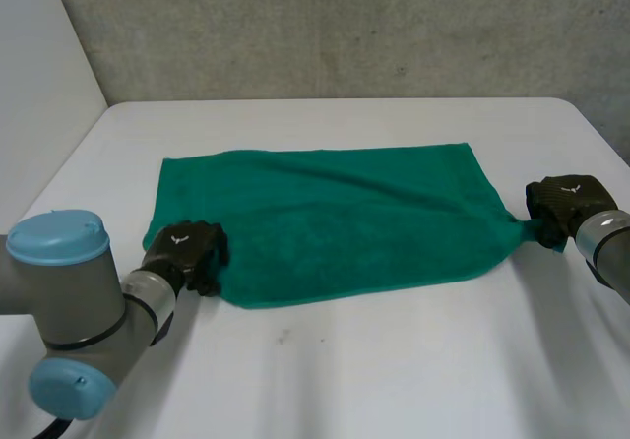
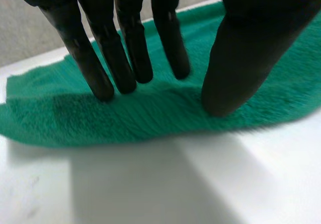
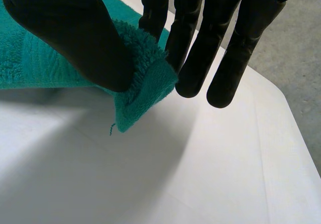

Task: Fold the towel.

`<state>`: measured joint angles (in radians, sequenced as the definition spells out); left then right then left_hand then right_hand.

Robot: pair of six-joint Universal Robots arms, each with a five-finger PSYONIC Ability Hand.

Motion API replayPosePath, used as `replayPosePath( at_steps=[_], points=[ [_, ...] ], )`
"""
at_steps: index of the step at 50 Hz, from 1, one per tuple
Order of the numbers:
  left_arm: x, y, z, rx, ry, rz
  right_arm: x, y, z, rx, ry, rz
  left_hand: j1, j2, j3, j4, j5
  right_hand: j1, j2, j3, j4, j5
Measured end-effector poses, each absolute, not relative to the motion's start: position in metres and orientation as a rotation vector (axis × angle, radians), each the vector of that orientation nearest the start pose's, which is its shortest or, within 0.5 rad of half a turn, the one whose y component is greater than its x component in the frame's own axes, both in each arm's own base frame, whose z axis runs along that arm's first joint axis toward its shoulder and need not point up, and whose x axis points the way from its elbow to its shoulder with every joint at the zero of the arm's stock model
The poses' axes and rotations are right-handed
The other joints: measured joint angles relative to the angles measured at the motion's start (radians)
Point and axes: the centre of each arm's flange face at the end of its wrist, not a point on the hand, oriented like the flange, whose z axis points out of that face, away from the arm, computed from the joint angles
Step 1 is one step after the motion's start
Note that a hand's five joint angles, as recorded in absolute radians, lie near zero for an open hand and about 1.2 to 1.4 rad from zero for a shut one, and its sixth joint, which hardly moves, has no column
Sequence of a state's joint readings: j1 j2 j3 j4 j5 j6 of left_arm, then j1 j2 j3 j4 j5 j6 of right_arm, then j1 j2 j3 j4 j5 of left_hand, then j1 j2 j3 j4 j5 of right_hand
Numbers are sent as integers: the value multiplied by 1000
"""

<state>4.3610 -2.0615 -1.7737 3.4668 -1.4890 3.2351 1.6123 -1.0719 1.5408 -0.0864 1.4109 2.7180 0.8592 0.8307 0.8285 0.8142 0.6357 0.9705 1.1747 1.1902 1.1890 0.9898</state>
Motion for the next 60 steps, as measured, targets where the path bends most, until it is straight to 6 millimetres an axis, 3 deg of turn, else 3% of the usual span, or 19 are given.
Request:
replayPosePath(
  at_steps=[1, 3, 11, 20, 25, 26, 30, 32, 33, 39, 45, 60],
  points=[
    [-246, -268, 118, 688, 2684, -1892, 160, -353, 156, -755, 2560, -1809, 212, 208, 191, 210, 206, 0, 0, 0, 0, 0],
    [-247, -272, 119, 683, 2660, -1930, 160, -353, 157, -755, 2558, -1811, 302, 332, 322, 345, 329, 0, 0, 0, 0, 0],
    [-247, -282, 137, 652, 2564, -2068, 161, -352, 175, -773, 2523, -1873, 302, 365, 359, 377, 330, 0, 0, 0, 0, 0],
    [-233, -270, 205, 620, 2477, -2176, 162, -323, 233, -1074, 2497, -1950, 302, 367, 362, 380, 330, 0, 0, 0, 0, 0],
    [-224, -260, 225, 626, 2510, -2149, 164, -305, 244, -1228, 2510, -1890, 302, 367, 362, 381, 330, 0, 0, 0, 0, 0],
    [-223, -256, 225, 636, 2533, -2132, 165, -301, 243, -1249, 2509, -1873, 289, 334, 331, 356, 324, 0, 0, 0, 0, 0],
    [-226, -245, 213, 680, 2615, -2063, 170, -299, 235, -1246, 2502, -1848, -119, -45, -40, -30, -24, 0, 0, 0, 0, 0],
    [-228, -242, 209, 694, 2633, -2048, 170, -300, 232, -1239, 2501, -1844, -119, -45, -40, -30, -24, 0, 0, 0, 0, 0],
    [-237, -230, 192, 761, 2699, -1985, 173, -304, 222, -1215, 2502, -1830, -227, -189, -183, -175, -173, 0, 0, 0, 0, 0],
    [-258, -212, 160, 880, 2755, -1911, 174, -312, 207, -1182, 2510, -1816, -227, -203, -198, -190, -189, 0, 0, 0, 0, 1],
    [-266, -216, 136, 875, 2741, -1880, 174, -314, 204, -1180, 2512, -1812, -227, -203, -197, -190, -189, 0, 0, 0, 0, 2],
    [-271, -231, 112, 870, 2750, -1812, 174, -314, 201, -1176, 2503, -1835, -227, -202, -197, -190, -188, 0, 0, 0, 0, 2]
  ],
)
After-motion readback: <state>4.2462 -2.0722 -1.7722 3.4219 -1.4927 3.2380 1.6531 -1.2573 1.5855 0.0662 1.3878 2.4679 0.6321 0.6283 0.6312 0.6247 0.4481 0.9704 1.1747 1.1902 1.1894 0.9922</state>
